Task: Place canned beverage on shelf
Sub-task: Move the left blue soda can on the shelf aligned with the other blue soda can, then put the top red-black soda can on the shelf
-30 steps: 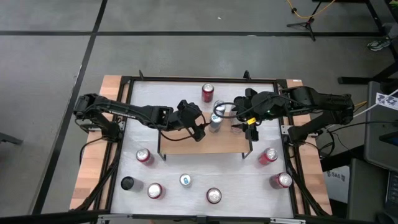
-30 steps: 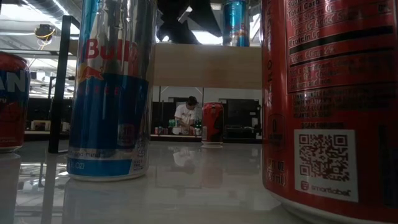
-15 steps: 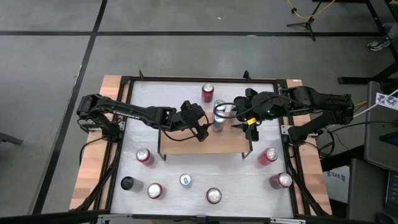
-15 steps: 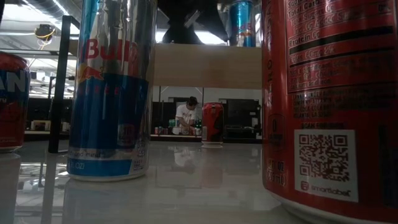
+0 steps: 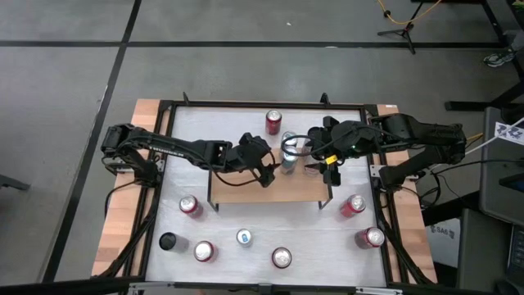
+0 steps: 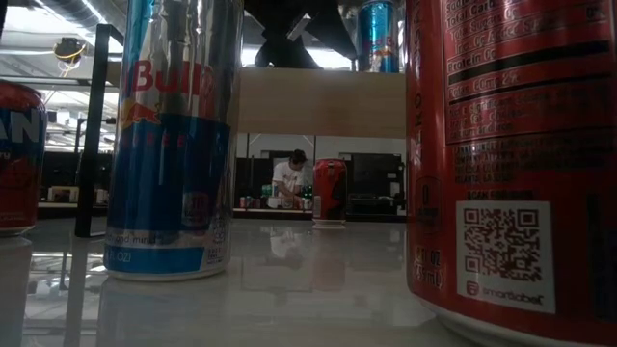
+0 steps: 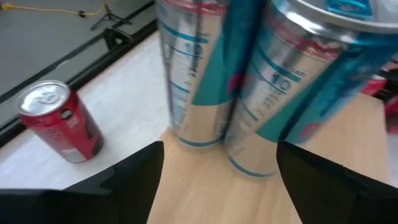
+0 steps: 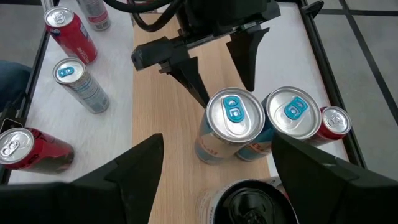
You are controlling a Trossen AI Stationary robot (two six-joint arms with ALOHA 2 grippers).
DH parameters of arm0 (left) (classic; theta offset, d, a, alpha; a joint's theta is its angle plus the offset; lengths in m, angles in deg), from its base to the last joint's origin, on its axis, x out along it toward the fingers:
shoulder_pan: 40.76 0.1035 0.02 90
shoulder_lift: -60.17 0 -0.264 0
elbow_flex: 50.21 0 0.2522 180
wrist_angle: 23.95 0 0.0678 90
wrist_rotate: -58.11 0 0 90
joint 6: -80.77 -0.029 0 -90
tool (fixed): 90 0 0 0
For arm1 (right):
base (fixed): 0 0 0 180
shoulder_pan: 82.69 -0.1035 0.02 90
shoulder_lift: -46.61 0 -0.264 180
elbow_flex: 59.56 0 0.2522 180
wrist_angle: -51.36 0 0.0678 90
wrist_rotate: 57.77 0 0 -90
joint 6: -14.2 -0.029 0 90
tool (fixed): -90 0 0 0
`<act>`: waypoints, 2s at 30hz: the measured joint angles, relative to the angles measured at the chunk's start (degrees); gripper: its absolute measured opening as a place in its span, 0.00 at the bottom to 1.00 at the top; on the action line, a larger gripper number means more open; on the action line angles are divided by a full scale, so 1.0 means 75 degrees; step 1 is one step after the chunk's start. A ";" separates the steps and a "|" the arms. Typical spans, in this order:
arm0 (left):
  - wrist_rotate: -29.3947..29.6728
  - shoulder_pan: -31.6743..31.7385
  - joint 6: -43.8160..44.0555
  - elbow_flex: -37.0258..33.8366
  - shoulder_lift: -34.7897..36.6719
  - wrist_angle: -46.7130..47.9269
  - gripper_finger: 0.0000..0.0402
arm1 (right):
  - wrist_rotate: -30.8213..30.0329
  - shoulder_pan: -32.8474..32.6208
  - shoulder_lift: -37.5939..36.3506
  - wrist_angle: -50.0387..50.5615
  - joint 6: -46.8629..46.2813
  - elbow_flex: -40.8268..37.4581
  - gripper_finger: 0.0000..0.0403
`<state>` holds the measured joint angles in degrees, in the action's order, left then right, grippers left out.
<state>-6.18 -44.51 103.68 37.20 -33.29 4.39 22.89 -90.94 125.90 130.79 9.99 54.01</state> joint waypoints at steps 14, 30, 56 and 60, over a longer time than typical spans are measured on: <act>-0.1084 -0.0012 -0.0482 0.0076 0.1110 0.1013 0.76 | -0.0005 0.0000 0.0000 0.0073 -0.0001 0.0000 0.71; -0.1452 -0.0757 0.1240 0.0073 0.3354 0.3577 0.76 | -0.0006 0.0000 0.0000 0.0064 0.0000 0.0000 0.71; -0.1559 -0.1524 0.1283 0.0073 0.3456 0.3566 0.76 | -0.0006 0.0000 0.0000 0.0050 0.0000 0.0000 0.71; -0.1556 -0.1524 0.1283 0.0073 0.3456 0.3566 0.76 | -0.0006 0.0000 0.0000 0.0050 0.0000 0.0000 0.71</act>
<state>-17.85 -55.94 113.30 37.75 -7.37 31.13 22.84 -90.94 125.90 131.16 9.99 54.01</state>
